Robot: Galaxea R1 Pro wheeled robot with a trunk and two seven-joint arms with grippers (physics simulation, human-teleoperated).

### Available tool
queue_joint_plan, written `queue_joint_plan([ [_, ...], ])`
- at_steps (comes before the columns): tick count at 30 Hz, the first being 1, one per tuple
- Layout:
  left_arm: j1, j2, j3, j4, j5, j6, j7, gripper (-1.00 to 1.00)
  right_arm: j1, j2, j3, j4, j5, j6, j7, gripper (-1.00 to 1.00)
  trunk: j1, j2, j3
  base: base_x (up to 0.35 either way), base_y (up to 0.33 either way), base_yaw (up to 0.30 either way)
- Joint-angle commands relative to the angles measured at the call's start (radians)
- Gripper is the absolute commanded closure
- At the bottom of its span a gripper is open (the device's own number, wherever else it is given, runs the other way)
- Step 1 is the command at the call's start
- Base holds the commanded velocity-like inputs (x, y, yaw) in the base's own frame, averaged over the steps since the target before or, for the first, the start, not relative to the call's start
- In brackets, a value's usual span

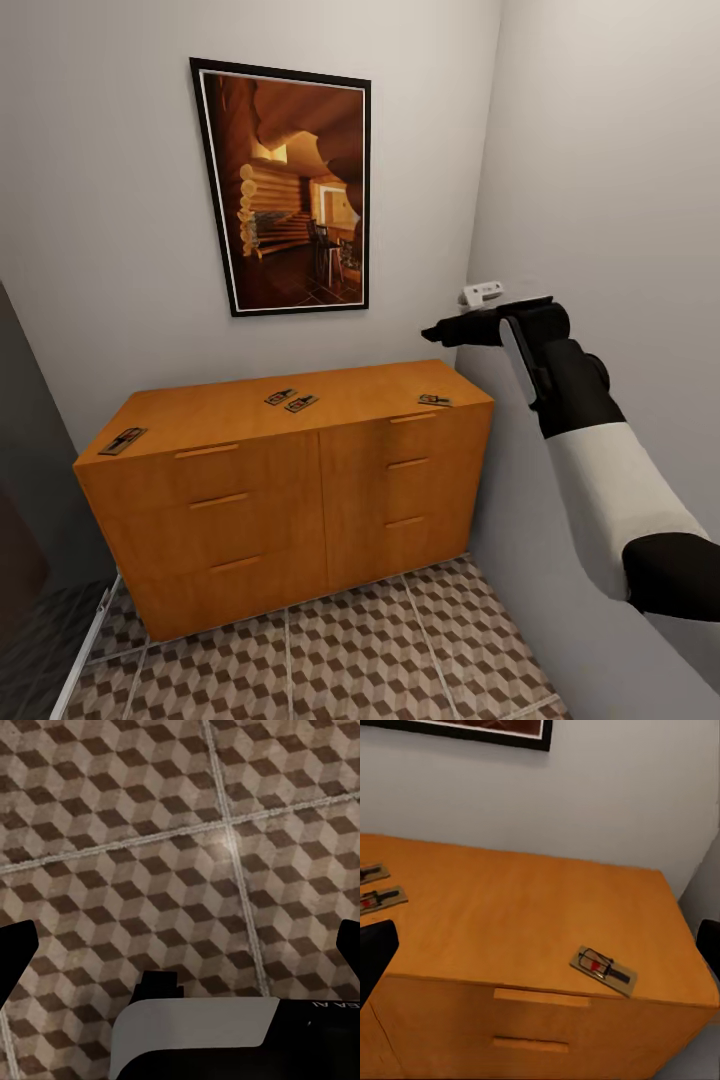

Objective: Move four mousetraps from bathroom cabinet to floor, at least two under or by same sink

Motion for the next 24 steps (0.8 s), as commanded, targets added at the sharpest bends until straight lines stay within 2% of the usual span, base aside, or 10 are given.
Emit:
queue_joint_plan([
  [1,0.000,0.000,0.000,0.000,0.005,-0.002,0.000,-1.00,-0.001,-0.019,0.010,-0.001,0.005,0.003,0.053,-1.00,0.000,-0.001,-0.001,0.000,0.000,0.000],
  [2,0.000,0.000,0.000,0.000,0.005,-0.002,0.000,-1.00,-0.001,-0.029,0.013,-0.001,0.005,0.003,0.076,-1.00,0.000,-0.001,-0.001,0.000,0.000,0.000],
  [4,0.000,0.000,0.000,0.000,0.005,-0.002,0.000,-1.00,-0.001,-0.066,0.026,-0.001,0.005,-0.001,0.154,-1.00,0.000,-0.001,-0.001,0.000,0.000,0.000],
  [7,0.000,0.000,0.000,0.000,0.005,-0.002,0.000,-1.00,-0.001,-0.111,0.035,0.000,0.005,-0.014,0.208,-1.00,0.000,-0.001,-0.001,0.000,0.000,0.000],
  [10,0.000,0.000,0.000,0.000,0.005,-0.002,0.000,-1.00,-0.001,-0.172,0.050,0.018,0.005,-0.058,0.265,-1.00,0.000,-0.001,-0.001,0.000,0.000,0.000],
  [12,0.000,0.000,0.000,0.000,0.005,-0.002,0.000,-1.00,-0.001,-0.193,0.058,0.029,0.005,-0.081,0.295,-1.00,0.000,-0.001,-0.001,0.000,0.000,0.000],
  [14,-0.001,0.000,0.000,0.000,0.005,-0.002,0.000,-1.00,-0.001,-0.226,0.080,0.057,0.005,-0.120,0.369,-1.00,0.000,-0.001,-0.001,0.000,0.000,0.000],
  [16,0.000,0.000,0.000,0.000,0.005,-0.002,0.000,-1.00,-0.001,-0.239,0.091,0.071,0.006,-0.138,0.403,-1.00,0.000,-0.001,-0.001,0.000,0.000,0.000],
  [18,0.000,0.000,0.000,0.000,0.005,-0.002,0.000,-1.00,-0.001,-0.260,0.129,0.100,0.006,-0.185,0.468,-1.00,0.000,-0.001,-0.001,0.000,0.000,0.000],
  [24,0.000,0.001,0.001,0.000,0.005,-0.002,0.000,-1.00,-0.001,-0.271,0.244,0.122,0.006,-0.250,0.558,-1.00,0.000,-0.001,-0.001,0.000,0.000,0.000],
])
